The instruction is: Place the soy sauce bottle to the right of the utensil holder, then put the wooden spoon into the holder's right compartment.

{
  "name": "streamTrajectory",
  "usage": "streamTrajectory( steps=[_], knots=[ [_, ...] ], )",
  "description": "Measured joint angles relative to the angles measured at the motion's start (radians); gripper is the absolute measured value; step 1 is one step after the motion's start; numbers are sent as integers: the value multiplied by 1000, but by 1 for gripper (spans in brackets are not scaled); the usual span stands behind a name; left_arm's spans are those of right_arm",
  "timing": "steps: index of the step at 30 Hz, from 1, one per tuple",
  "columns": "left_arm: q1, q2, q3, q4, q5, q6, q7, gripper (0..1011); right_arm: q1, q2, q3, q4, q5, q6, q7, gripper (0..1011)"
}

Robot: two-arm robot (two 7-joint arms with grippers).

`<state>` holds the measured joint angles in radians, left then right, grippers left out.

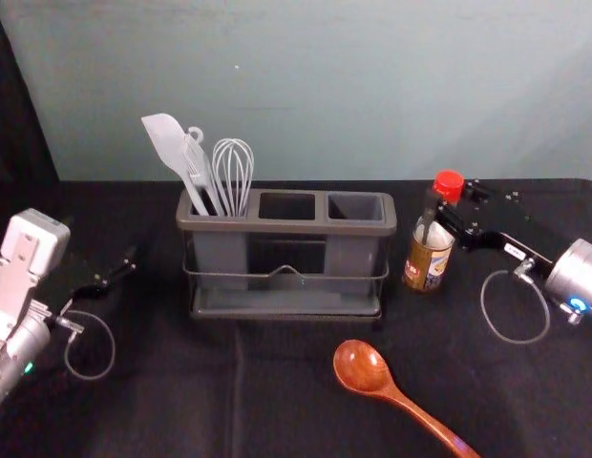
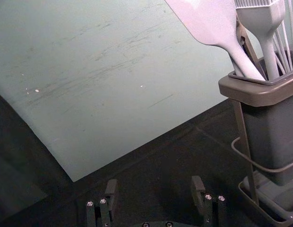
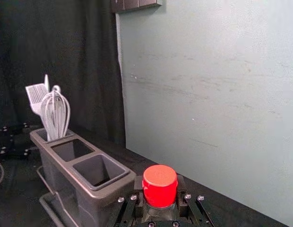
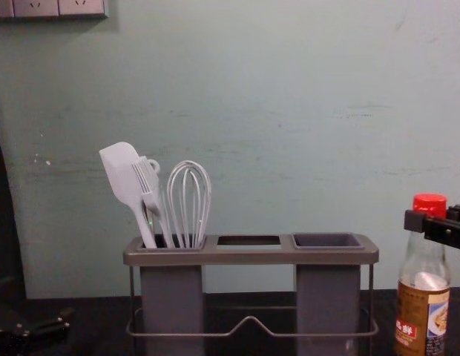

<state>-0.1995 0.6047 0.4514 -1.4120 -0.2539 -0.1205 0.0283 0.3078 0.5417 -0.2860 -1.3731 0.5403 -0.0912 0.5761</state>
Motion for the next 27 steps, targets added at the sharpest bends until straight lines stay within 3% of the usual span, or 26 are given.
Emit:
streamTrajectory(
  steps=[27],
  knots=[
    [0, 0, 0, 0, 0, 0, 0, 1011, 104, -82, -46, 155, -66, -46, 13, 382]
  ],
)
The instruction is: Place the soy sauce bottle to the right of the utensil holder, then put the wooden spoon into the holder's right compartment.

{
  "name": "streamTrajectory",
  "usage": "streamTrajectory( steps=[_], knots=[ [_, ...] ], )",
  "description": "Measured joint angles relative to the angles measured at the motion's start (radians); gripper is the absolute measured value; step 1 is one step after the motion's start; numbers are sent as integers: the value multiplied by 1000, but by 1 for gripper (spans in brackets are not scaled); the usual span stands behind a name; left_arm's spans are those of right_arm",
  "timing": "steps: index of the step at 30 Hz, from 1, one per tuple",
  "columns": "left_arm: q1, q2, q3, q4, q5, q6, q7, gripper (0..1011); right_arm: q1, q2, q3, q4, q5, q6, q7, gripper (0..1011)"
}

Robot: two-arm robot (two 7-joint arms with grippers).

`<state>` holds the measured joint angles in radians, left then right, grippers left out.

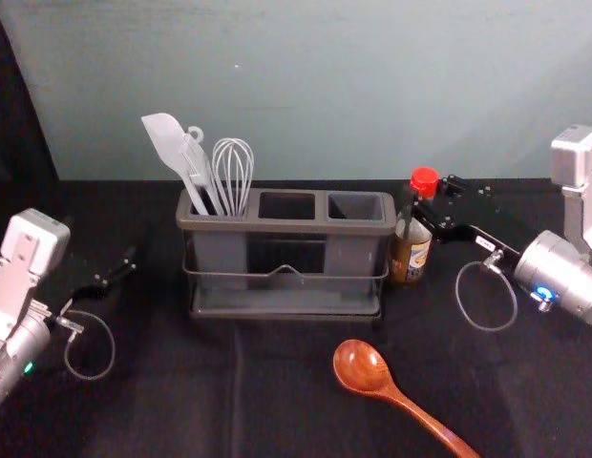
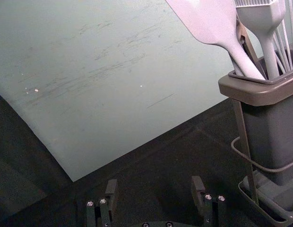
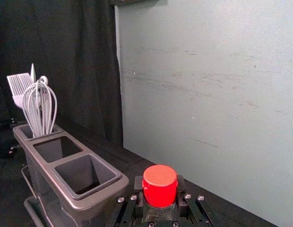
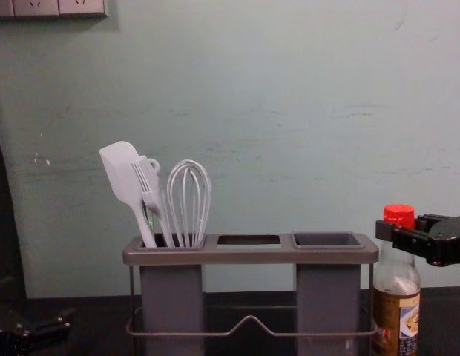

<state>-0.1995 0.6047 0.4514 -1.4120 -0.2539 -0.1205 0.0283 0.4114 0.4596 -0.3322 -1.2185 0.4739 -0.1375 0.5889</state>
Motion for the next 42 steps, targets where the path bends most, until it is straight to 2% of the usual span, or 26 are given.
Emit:
streamTrajectory(
  steps=[13, 42],
  knots=[
    [0, 0, 0, 0, 0, 0, 0, 1011, 9, -19, -9, 28, -29, -10, -2, 382],
    [0, 0, 0, 0, 0, 0, 0, 1012, -37, -6, 11, -18, -15, -13, 8, 382]
  ],
)
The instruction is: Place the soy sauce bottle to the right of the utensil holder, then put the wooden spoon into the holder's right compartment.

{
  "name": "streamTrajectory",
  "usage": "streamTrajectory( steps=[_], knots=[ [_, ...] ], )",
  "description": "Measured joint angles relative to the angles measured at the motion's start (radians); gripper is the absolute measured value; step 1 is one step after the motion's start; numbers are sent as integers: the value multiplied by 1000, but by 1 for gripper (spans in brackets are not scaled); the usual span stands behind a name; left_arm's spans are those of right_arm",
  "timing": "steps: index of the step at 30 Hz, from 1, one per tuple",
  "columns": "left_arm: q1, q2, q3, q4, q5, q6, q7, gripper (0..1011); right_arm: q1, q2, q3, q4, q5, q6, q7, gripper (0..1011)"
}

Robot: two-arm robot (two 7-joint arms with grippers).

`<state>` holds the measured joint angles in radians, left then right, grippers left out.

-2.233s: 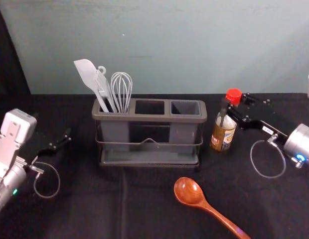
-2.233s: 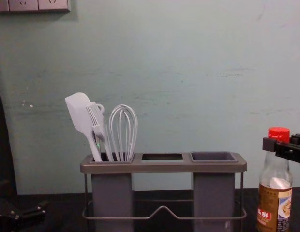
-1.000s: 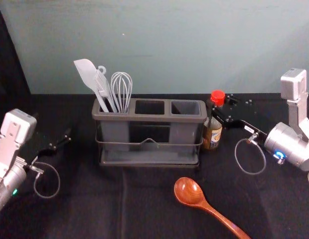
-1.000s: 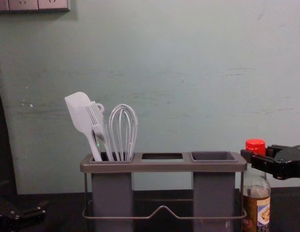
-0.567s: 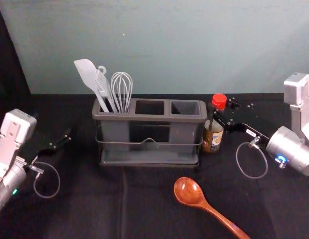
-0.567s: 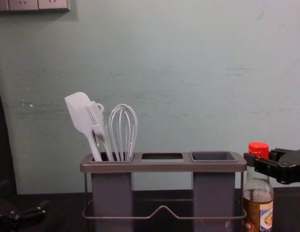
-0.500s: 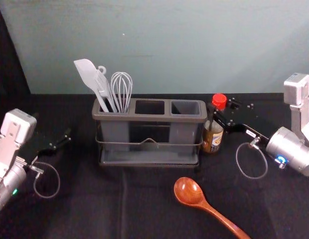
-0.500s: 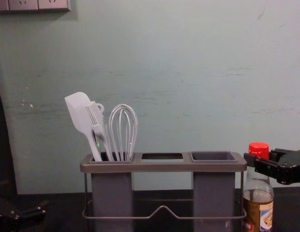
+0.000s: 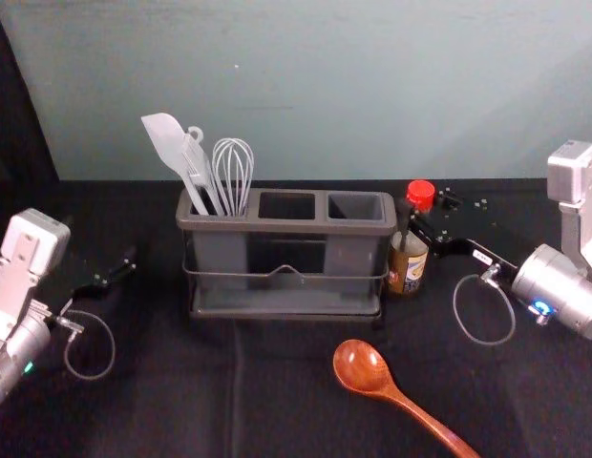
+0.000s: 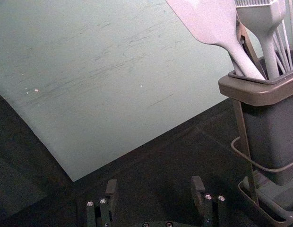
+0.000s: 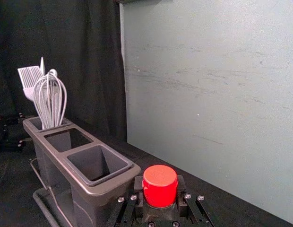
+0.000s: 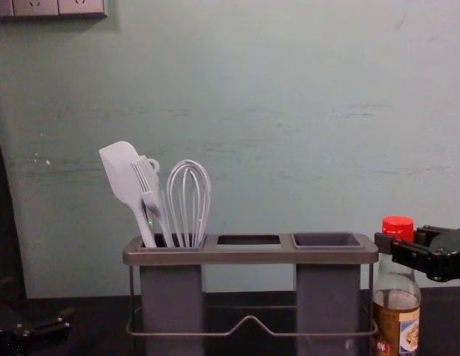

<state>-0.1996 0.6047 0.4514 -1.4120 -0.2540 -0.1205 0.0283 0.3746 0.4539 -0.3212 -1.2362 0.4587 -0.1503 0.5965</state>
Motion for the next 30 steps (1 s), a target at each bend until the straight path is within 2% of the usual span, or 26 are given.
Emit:
streamTrajectory(
  steps=[30],
  knots=[
    [0, 0, 0, 0, 0, 0, 0, 1011, -14, 6, 8, -5, 4, 7, -11, 382]
  ],
)
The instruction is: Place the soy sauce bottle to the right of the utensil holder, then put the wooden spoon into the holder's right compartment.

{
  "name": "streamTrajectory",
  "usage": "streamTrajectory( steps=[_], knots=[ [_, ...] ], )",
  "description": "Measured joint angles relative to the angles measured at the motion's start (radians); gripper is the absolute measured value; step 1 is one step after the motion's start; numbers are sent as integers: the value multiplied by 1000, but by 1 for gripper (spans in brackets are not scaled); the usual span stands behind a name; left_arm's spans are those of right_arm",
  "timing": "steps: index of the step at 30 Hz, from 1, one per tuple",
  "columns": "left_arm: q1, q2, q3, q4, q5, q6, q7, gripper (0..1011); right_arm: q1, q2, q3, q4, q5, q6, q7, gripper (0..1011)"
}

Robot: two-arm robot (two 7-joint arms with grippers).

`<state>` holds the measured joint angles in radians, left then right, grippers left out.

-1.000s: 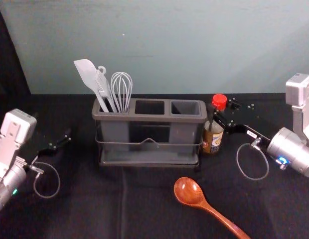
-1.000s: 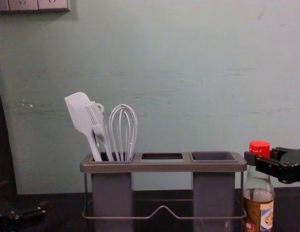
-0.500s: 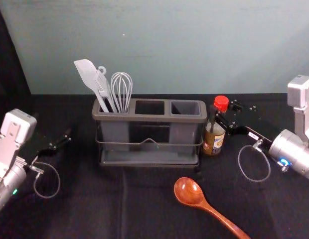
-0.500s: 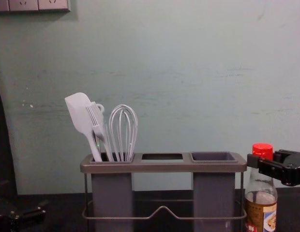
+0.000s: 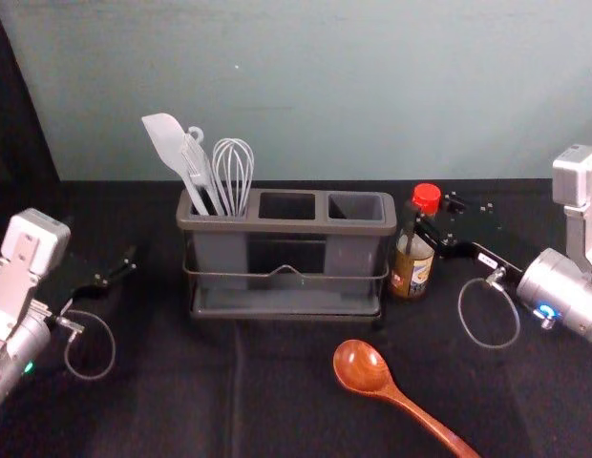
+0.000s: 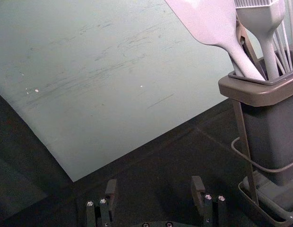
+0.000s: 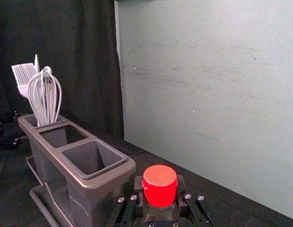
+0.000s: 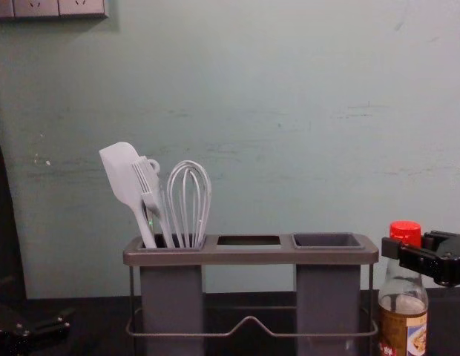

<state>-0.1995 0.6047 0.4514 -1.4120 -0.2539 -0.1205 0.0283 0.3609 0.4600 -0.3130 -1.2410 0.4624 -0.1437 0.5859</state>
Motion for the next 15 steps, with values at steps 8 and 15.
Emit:
streamTrajectory(
  steps=[8, 15],
  knots=[
    [0, 0, 0, 0, 0, 0, 0, 1011, -1, -1, 2, 5, 3, 1, 1, 382],
    [0, 0, 0, 0, 0, 0, 0, 1011, 0, -1, 2, 5, 2, 1, 2, 382]
  ],
)
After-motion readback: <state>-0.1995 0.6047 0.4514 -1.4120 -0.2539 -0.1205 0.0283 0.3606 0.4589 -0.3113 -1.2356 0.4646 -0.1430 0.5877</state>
